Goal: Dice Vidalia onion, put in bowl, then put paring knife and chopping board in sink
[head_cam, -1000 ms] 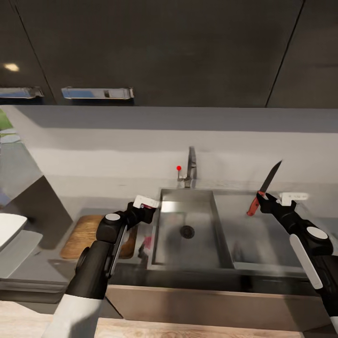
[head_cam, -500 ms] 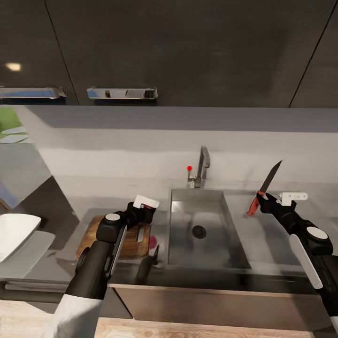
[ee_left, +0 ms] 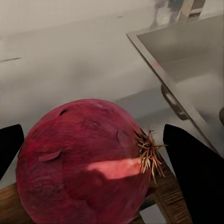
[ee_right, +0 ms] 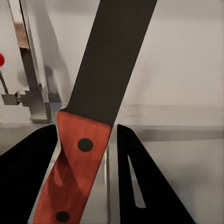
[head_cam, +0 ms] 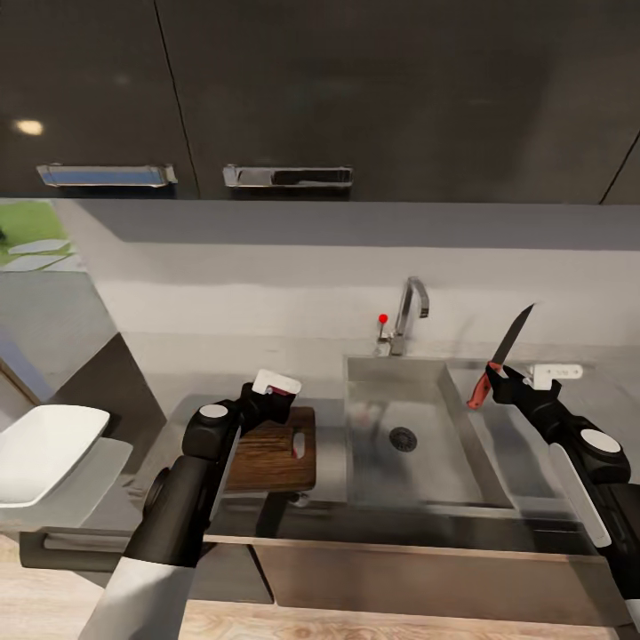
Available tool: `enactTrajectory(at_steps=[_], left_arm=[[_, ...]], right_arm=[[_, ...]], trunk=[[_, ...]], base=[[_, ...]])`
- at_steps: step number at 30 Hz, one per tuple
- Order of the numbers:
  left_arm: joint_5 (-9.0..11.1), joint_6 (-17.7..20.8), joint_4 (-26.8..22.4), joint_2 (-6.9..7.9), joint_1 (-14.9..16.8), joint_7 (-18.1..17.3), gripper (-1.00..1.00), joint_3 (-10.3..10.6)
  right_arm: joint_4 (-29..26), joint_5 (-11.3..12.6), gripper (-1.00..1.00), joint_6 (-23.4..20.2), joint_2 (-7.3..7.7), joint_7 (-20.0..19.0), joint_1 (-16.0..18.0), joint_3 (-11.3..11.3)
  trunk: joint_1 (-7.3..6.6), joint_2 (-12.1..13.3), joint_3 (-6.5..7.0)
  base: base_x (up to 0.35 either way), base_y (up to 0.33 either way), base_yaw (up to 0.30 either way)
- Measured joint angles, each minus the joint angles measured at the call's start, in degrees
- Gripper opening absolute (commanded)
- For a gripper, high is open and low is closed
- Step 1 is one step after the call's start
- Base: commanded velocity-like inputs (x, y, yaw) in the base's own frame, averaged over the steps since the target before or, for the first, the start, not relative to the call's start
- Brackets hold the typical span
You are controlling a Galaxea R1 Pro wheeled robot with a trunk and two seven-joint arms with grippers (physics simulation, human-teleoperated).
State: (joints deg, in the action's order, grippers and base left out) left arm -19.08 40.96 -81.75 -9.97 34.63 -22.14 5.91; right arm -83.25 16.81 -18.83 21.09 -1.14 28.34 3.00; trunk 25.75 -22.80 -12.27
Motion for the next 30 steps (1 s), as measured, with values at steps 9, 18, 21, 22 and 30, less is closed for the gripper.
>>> enactTrajectory(at_steps=[9, 18, 21, 22, 30], left_arm=[[0.0, 0.0, 0.0, 0.0, -0.02, 0.0, -1.0, 0.01], [0.0, 0.01, 0.0, 0.0, -0.01, 0.0, -1.0, 0.01], [-0.01, 0.0, 0.0, 0.0, -0.03, 0.0, -1.0, 0.01], [-0.01, 0.01, 0.0, -0.01, -0.04, 0.0, -1.0, 0.01], [0.0, -0.01, 0.06, 0.0, 0.0, -0.01, -1.0, 0.01]], right_arm=[[0.0, 0.0, -1.0, 0.0, 0.0, 0.0, 0.0, -0.03], [0.0, 0.0, -1.0, 0.01, 0.0, 0.0, 0.0, -0.04], [0.0, 0.0, -1.0, 0.0, 0.0, 0.0, 0.0, -0.07], [0.01, 0.0, -1.0, 0.01, 0.0, 0.0, 0.0, -0.07], [0.0, -0.01, -1.0, 0.01, -0.01, 0.0, 0.01, -0.04]], trunk=[[0.0, 0.0, 0.0], [0.0, 0.0, 0.0], [0.01, 0.01, 0.0], [0.01, 0.01, 0.0], [0.03, 0.0, 0.0]], base=[[0.0, 0.164, 0.0], [0.0, 0.098, 0.0], [-0.062, 0.075, 0.0], [-0.163, 0.159, 0.0], [-0.127, 0.042, 0.0]])
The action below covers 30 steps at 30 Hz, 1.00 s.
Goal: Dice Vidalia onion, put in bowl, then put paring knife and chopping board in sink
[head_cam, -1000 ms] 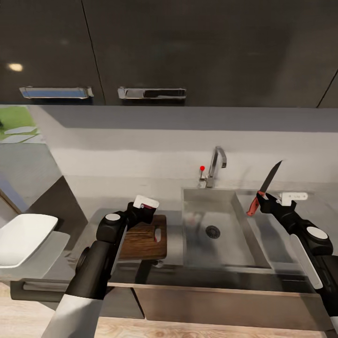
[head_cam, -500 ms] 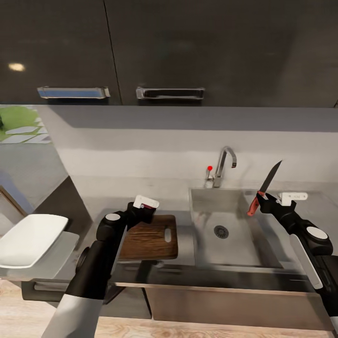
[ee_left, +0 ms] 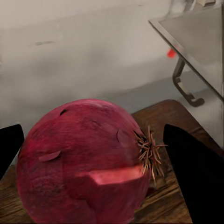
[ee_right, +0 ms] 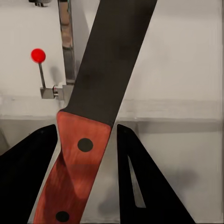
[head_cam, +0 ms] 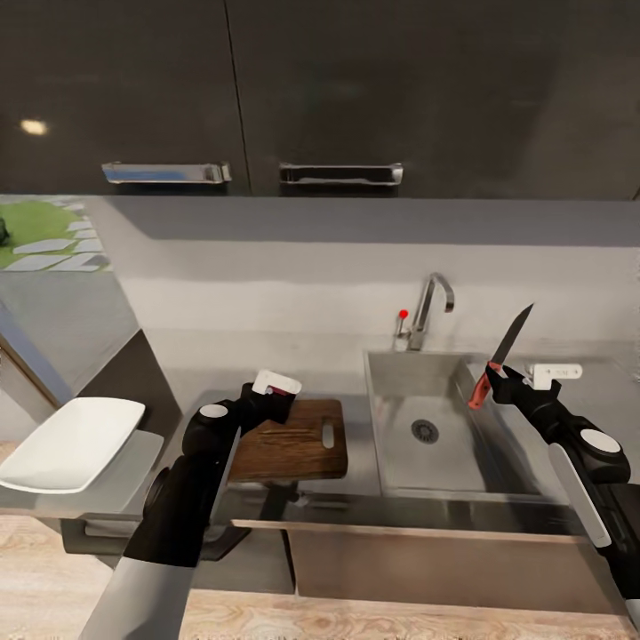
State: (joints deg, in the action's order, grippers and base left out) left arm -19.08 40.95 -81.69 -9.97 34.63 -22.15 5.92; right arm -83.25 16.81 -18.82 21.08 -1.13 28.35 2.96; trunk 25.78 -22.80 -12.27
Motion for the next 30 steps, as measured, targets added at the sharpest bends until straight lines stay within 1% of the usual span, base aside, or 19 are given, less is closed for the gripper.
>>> enactTrajectory(at_steps=[5, 19, 24, 30], left_arm=[[0.01, 0.0, 0.02, 0.0, -0.01, 0.0, -1.0, 0.0], [0.0, -0.14, 1.08, 0.0, -0.01, 0.09, -1.0, -0.07], [-0.02, -0.1, 1.79, 0.0, 0.0, 0.15, -1.0, -0.18], [0.07, -0.09, 2.4, 0.0, 0.01, 0.27, -1.0, -0.39]], right_arm=[[0.0, 0.0, -1.0, -0.01, 0.0, 0.0, 0.0, -0.03], [0.0, 0.01, -1.0, 0.0, 0.0, 0.0, -0.01, -0.1], [0.0, 0.01, -1.0, -0.01, 0.0, 0.0, -0.01, -1.3], [0.0, 0.01, -1.0, 0.0, 0.0, 0.0, -0.01, -1.52]], trunk=[[-0.01, -0.01, 0.0], [-0.03, 0.0, 0.0], [-0.03, 0.01, -0.07], [-0.03, 0.0, -0.19]], base=[[-0.142, 0.002, 0.0], [-0.005, 0.0, 0.0], [0.0, 0.0, 0.0], [0.0, 0.0, 0.0]])
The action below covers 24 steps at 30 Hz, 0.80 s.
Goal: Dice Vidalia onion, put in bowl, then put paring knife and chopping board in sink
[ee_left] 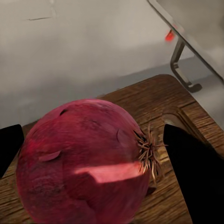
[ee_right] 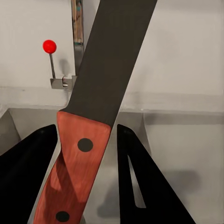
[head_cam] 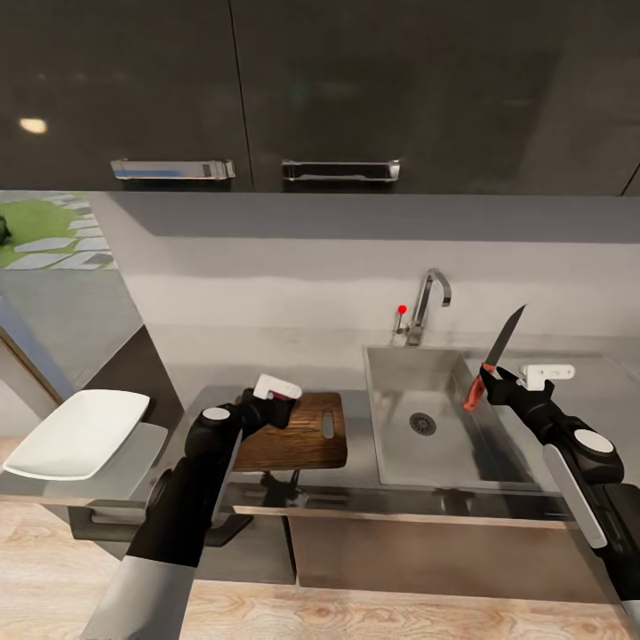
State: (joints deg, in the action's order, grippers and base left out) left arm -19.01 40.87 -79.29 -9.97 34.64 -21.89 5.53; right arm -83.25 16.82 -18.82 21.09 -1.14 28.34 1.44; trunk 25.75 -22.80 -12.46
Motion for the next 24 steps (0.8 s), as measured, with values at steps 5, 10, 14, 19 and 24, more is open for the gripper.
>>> enactTrajectory(at_steps=[5, 10, 14, 19, 24], left_arm=[[-0.01, -0.04, 2.08, 0.0, 0.01, 0.0, -1.0, -0.12], [0.01, -0.08, 3.47, 0.0, 0.03, -0.02, -1.0, -0.14], [0.02, -0.08, 3.64, 0.0, 0.02, 0.0, -1.0, -0.13], [0.0, -0.08, 4.24, 0.0, 0.01, 0.0, -1.0, -0.13], [0.01, -0.08, 6.26, 0.0, 0.01, 0.08, -1.0, -0.13]], right_arm=[[0.0, 0.0, -1.0, 0.0, 0.0, 0.0, 0.0, -0.01], [0.0, 0.0, -1.0, 0.01, 0.0, 0.0, 0.0, -0.01], [0.0, 0.0, -1.0, 0.0, 0.0, 0.0, 0.0, -0.01], [0.0, 0.0, -1.0, 0.0, 0.0, 0.0, 0.0, -0.01], [0.0, 0.0, -1.0, 0.02, 0.0, 0.0, 0.0, -0.01]], trunk=[[0.0, 0.0, -0.01], [0.0, 0.0, -0.01], [0.0, 0.0, -0.01], [0.0, 0.0, -0.01], [0.0, 0.0, -0.01]], base=[[0.0, 0.0, 0.0], [0.0, 0.0, 0.0], [0.0, 0.0, 0.0], [0.0, 0.0, 0.0], [0.0, 0.0, 0.0]])
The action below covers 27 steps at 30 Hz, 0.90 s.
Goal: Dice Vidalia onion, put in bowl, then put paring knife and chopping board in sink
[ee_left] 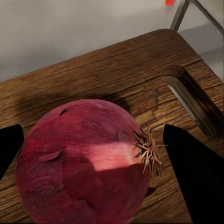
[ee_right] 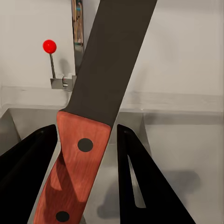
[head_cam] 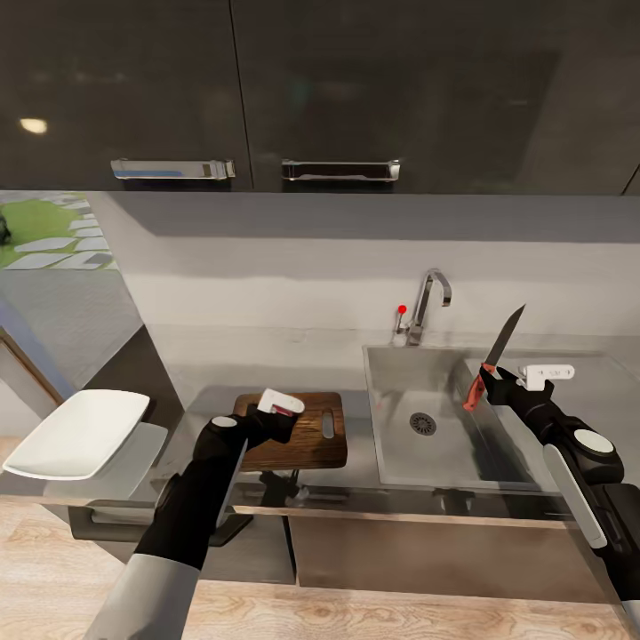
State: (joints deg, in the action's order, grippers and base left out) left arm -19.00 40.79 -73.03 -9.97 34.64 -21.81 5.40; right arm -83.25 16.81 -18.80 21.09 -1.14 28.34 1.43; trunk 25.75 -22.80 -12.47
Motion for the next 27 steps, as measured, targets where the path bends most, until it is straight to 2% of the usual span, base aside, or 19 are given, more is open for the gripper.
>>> enactTrajectory(at_steps=[27], left_arm=[[0.01, 0.0, -1.87, 0.0, 0.01, 0.01, -1.0, -0.15]], right_arm=[[0.0, 0.0, -1.0, -0.03, 0.0, 0.0, 0.0, 0.0]], trunk=[[0.0, 0.0, -0.21]], base=[[0.0, 0.0, 0.0]])
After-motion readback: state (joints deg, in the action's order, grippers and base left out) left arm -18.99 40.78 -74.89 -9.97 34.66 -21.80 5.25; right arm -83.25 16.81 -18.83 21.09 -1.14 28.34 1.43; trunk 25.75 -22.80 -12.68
